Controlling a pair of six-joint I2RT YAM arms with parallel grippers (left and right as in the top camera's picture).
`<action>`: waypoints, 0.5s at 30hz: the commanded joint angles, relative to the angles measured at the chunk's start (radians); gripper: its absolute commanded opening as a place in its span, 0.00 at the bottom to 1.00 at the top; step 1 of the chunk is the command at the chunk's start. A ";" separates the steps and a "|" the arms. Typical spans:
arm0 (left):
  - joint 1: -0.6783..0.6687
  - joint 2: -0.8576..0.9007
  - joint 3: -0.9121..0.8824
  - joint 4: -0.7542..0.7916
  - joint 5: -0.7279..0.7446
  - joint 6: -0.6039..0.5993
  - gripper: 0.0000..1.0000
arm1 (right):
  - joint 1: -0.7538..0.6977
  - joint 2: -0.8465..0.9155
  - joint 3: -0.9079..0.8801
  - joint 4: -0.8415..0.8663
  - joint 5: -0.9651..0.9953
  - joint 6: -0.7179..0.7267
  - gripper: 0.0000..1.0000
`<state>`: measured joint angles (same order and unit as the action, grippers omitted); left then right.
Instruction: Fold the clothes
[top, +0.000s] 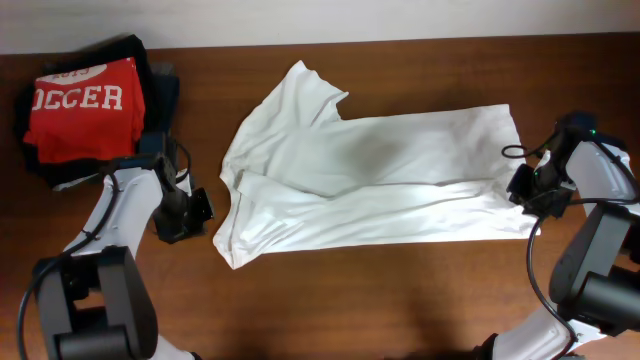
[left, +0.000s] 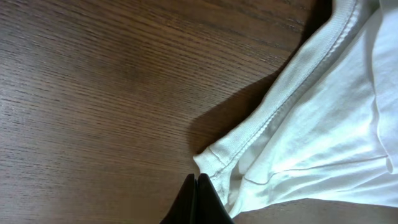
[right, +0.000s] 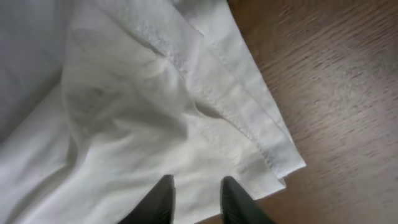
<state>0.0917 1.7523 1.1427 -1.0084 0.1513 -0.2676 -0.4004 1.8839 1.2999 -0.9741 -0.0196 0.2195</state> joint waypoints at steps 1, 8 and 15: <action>0.003 0.003 -0.005 0.003 0.017 0.023 0.01 | -0.001 -0.026 0.015 0.049 0.008 -0.051 0.38; 0.002 0.013 -0.026 0.059 -0.041 0.023 0.01 | -0.097 -0.007 0.013 0.107 0.012 -0.035 0.33; 0.002 0.016 -0.059 0.102 -0.039 0.023 0.01 | -0.137 0.128 0.012 0.148 -0.015 -0.021 0.32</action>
<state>0.0917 1.7527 1.0946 -0.9123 0.1196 -0.2638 -0.5400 1.9926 1.2999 -0.8284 -0.0273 0.1875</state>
